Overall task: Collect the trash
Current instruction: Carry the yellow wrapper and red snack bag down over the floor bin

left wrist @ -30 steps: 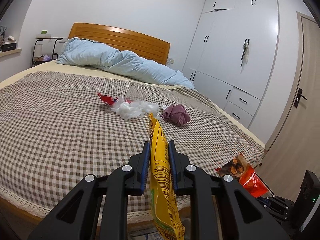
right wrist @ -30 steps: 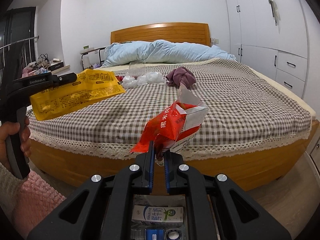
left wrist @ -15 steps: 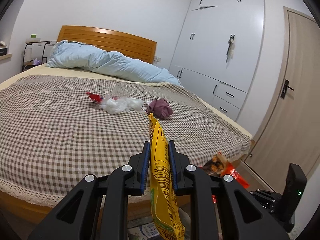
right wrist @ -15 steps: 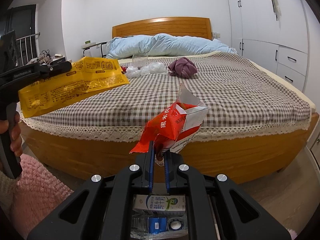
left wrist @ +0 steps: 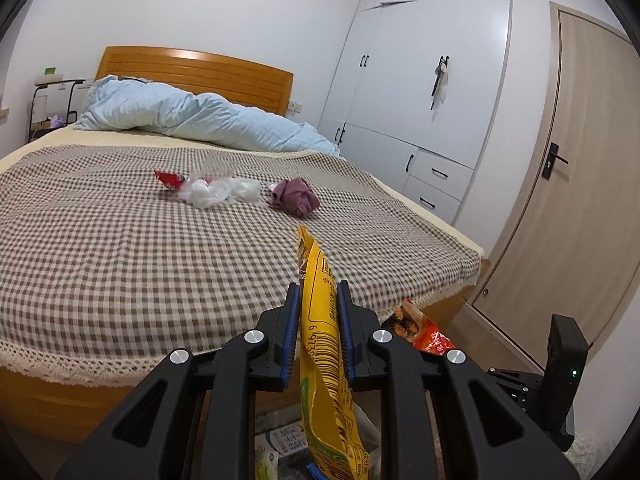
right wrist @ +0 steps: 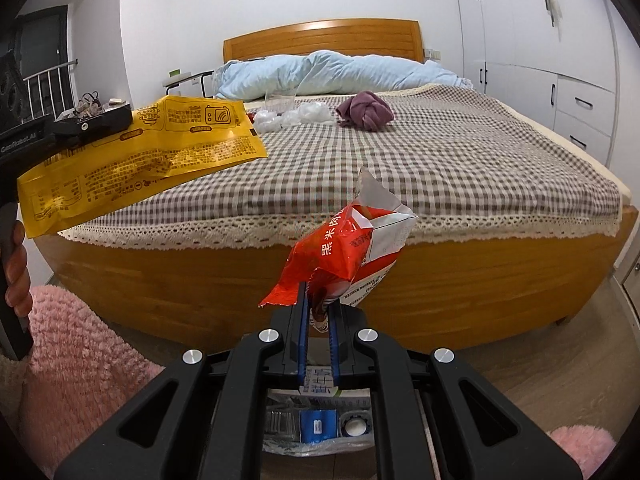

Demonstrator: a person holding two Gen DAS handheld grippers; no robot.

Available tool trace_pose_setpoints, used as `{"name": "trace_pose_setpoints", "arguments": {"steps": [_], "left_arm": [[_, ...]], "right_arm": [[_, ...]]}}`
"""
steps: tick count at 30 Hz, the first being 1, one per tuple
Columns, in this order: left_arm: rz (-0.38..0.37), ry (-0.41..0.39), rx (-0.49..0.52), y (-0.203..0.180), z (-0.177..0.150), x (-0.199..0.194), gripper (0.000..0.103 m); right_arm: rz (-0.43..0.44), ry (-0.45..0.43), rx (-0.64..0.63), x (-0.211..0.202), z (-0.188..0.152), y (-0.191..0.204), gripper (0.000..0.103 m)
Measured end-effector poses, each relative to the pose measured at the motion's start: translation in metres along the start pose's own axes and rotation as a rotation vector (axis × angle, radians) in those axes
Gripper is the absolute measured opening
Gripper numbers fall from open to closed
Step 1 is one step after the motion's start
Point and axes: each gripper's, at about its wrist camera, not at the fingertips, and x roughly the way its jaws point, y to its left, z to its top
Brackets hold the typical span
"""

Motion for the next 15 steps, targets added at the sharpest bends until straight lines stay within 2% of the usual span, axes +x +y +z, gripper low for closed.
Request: {"name": "trace_pose_setpoints", "arguments": {"steps": [15], "left_arm": [[-0.033, 0.076, -0.001, -0.009, -0.033, -0.003, 0.016]], "right_arm": [[0.004, 0.057, 0.016, 0.001, -0.023, 0.000, 0.009]]}}
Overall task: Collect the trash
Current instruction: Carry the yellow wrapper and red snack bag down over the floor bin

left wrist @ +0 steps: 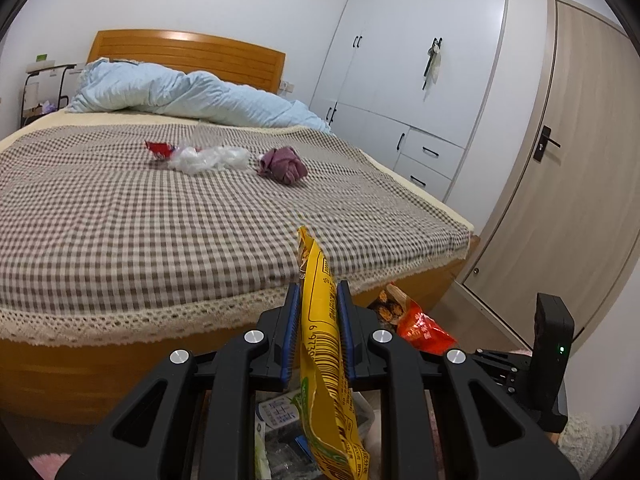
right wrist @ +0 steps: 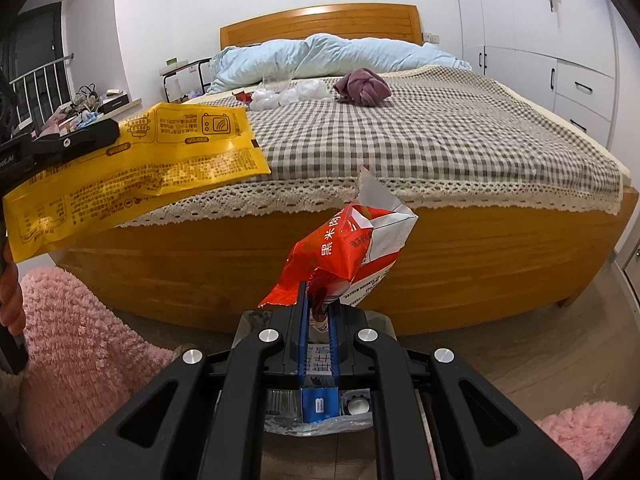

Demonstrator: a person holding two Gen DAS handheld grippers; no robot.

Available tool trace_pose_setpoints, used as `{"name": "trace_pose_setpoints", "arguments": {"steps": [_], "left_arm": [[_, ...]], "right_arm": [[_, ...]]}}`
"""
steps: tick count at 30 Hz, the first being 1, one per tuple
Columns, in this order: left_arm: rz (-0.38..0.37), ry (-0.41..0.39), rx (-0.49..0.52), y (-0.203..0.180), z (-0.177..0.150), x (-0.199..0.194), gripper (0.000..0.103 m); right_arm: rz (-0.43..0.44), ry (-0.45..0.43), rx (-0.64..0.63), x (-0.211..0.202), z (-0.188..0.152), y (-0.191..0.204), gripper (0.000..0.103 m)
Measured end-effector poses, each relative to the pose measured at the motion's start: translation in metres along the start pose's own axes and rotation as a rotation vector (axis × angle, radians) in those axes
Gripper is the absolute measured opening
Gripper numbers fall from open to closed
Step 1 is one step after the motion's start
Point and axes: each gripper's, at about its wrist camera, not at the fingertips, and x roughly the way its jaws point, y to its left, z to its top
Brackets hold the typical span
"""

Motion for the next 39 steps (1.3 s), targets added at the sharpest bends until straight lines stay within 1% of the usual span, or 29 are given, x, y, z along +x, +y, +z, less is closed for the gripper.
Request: {"name": "trace_pose_setpoints", "arguments": {"steps": [9, 20, 26, 31, 34, 39], "left_arm": [[0.001, 0.063, -0.007, -0.002, -0.023, 0.011, 0.016], [0.017, 0.098, 0.013, -0.005, -0.035, 0.022, 0.016], [0.018, 0.135, 0.003, 0.000, -0.045, 0.033, 0.016], [0.027, 0.177, 0.004, 0.004, -0.058, 0.044, 0.016], [0.030, 0.216, -0.009, 0.009, -0.066, 0.053, 0.016], [0.053, 0.295, -0.005, 0.014, -0.080, 0.071, 0.016]], "right_arm": [[0.007, 0.039, 0.000, 0.004, -0.014, 0.002, 0.009], [0.012, 0.076, 0.009, 0.011, -0.025, 0.001, 0.009], [0.008, 0.102, 0.016, 0.017, -0.030, -0.001, 0.009], [0.008, 0.126, 0.022, 0.024, -0.033, -0.003, 0.009], [0.011, 0.150, 0.028, 0.030, -0.035, -0.004, 0.009], [0.027, 0.225, 0.052, 0.048, -0.042, -0.007, 0.009]]}}
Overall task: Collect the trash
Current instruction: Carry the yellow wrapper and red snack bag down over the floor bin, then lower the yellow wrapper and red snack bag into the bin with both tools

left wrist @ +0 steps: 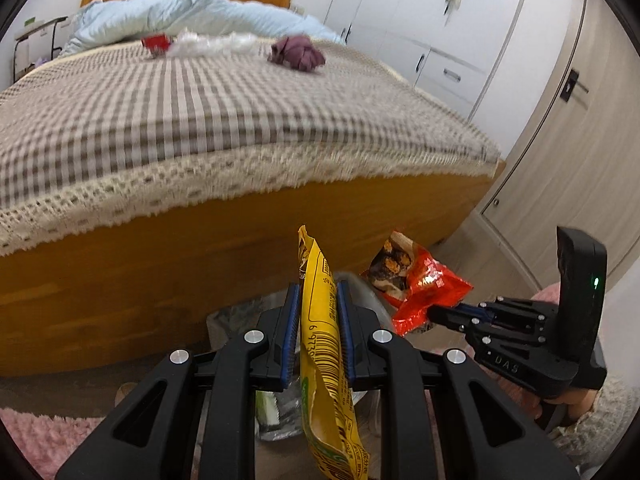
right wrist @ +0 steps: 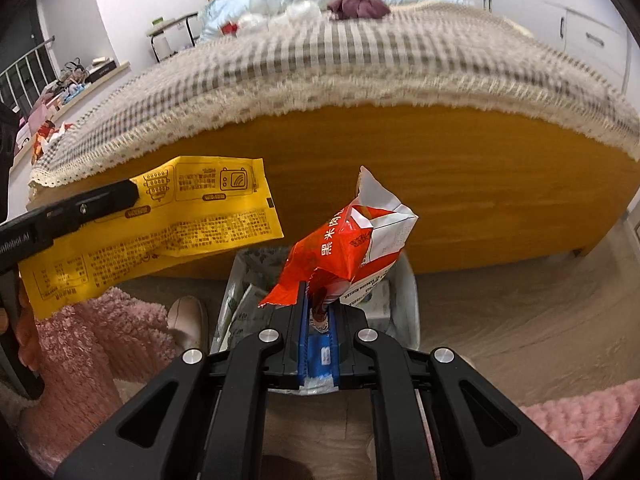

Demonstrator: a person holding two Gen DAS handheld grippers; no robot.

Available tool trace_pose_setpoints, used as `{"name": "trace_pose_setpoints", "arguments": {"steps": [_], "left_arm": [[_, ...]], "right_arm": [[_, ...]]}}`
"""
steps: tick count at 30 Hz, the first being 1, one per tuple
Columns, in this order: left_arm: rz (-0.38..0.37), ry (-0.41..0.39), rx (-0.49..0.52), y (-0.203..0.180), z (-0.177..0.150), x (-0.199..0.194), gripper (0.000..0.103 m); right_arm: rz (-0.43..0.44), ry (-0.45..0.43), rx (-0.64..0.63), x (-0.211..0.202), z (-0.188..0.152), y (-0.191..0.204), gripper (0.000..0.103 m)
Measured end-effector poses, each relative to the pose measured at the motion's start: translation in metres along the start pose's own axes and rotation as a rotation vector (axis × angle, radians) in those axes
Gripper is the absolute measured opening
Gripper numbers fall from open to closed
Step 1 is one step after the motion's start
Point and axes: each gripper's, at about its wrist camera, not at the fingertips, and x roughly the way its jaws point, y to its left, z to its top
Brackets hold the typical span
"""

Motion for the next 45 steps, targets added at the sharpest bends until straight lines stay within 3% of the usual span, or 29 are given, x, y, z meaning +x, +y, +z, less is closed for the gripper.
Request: {"name": "trace_pose_setpoints", "arguments": {"steps": [8, 13, 19, 33, 45], "left_arm": [[0.029, 0.136, 0.037, -0.005, -0.009, 0.043, 0.016], [0.040, 0.262, 0.028, -0.010, -0.015, 0.089, 0.016], [0.057, 0.354, 0.014, -0.013, -0.016, 0.139, 0.016], [0.136, 0.489, 0.027, -0.008, -0.028, 0.233, 0.016], [0.207, 0.537, 0.131, -0.010, -0.029, 0.272, 0.019]], "right_arm": [[0.032, 0.110, 0.067, 0.034, 0.000, -0.012, 0.009], [0.059, 0.218, 0.142, 0.064, 0.000, -0.031, 0.009], [0.069, 0.336, 0.249, 0.095, -0.008, -0.059, 0.009], [0.074, 0.424, 0.344, 0.141, -0.009, -0.080, 0.009], [0.090, 0.445, 0.399, 0.152, -0.010, -0.096, 0.009]]}}
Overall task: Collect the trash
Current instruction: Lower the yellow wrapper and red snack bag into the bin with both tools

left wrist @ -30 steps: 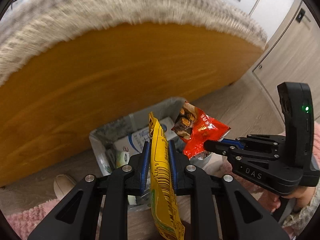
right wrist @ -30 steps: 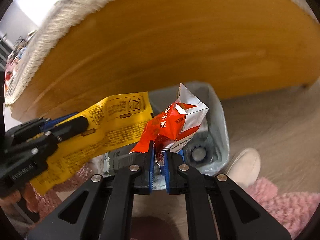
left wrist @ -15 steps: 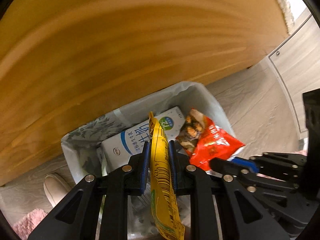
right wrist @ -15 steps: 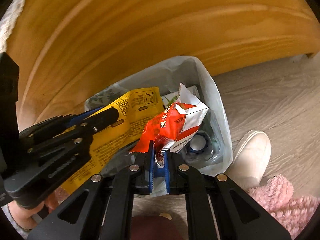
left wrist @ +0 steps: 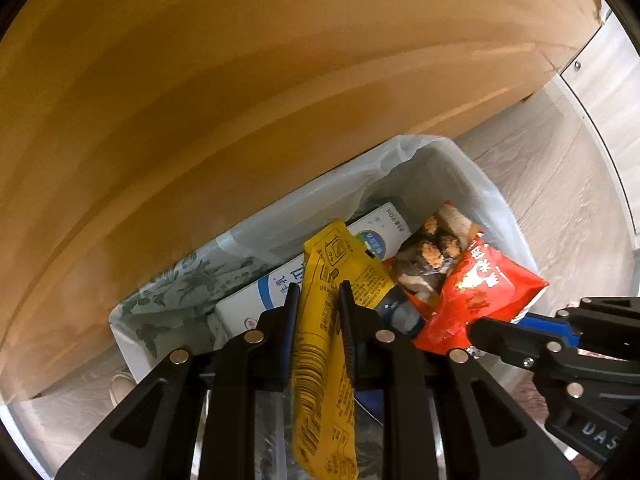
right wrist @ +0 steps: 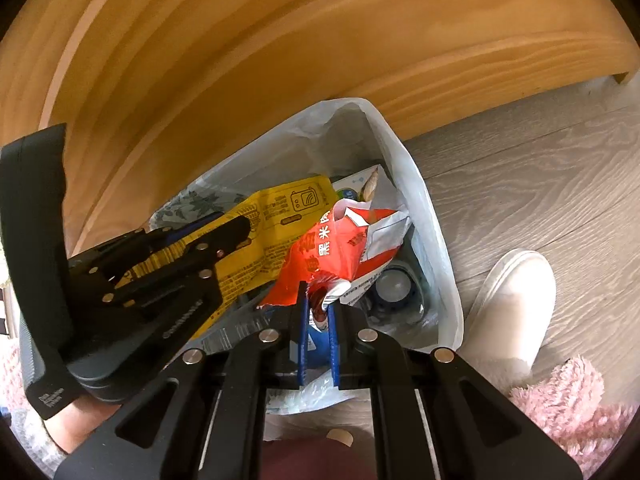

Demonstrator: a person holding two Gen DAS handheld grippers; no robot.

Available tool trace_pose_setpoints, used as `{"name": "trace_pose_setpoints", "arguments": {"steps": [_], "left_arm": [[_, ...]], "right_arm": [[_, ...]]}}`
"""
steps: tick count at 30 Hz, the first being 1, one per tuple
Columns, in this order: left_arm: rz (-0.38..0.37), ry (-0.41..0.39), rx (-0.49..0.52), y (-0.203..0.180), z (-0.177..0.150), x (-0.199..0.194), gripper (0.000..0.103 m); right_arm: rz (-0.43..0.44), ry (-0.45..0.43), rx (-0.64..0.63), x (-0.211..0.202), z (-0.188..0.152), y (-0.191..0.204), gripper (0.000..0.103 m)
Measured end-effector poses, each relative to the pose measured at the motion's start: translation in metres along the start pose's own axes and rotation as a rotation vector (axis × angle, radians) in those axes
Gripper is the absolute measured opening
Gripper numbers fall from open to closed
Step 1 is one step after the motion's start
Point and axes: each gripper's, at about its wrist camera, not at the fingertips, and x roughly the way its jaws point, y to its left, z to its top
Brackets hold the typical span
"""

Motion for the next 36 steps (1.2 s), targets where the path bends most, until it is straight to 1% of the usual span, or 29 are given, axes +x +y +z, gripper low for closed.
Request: {"name": "trace_pose_setpoints", "arguments": {"steps": [2, 6, 11, 16, 17, 21, 22, 24, 26, 30, 34, 36], "left_arm": [[0.020, 0.012, 0.009, 0.000, 0.001, 0.007, 0.019], [0.035, 0.030, 0.012, 0.001, -0.001, 0.018, 0.019], [0.051, 0.028, 0.019, 0.000, -0.002, 0.021, 0.019], [0.070, 0.021, 0.031, -0.013, -0.003, 0.026, 0.020], [0.072, 0.019, 0.034, -0.014, -0.004, 0.026, 0.020], [0.072, 0.021, 0.042, -0.018, -0.005, 0.025, 0.020], [0.069, 0.029, 0.045, -0.018, -0.006, 0.027, 0.020], [0.072, 0.052, 0.051, -0.020, -0.006, 0.033, 0.023], [0.076, 0.062, 0.038, -0.019, -0.008, 0.037, 0.026], [0.067, 0.087, 0.023, -0.022, -0.009, 0.042, 0.027], [0.055, 0.064, 0.030, -0.027, -0.009, 0.039, 0.027], [0.064, 0.054, 0.032, -0.028, -0.010, 0.039, 0.027]], "right_arm": [[0.005, 0.002, 0.001, 0.000, 0.000, -0.001, 0.009], [0.006, 0.004, 0.012, 0.002, 0.002, -0.002, 0.009], [0.002, -0.001, 0.033, 0.004, 0.007, -0.002, 0.009], [-0.050, -0.031, 0.024, 0.007, 0.010, 0.006, 0.009], [-0.069, -0.040, 0.018, 0.008, 0.011, 0.009, 0.009], [-0.078, -0.048, 0.037, 0.018, 0.014, 0.012, 0.009], [-0.078, -0.047, 0.043, 0.019, 0.015, 0.011, 0.009], [-0.076, -0.044, 0.049, 0.020, 0.016, 0.010, 0.009], [-0.080, -0.046, 0.051, 0.020, 0.017, 0.009, 0.009], [-0.080, -0.043, 0.059, 0.023, 0.017, 0.006, 0.009], [-0.078, -0.043, 0.060, 0.024, 0.018, 0.004, 0.009], [-0.075, -0.042, 0.058, 0.024, 0.018, 0.002, 0.009]]}}
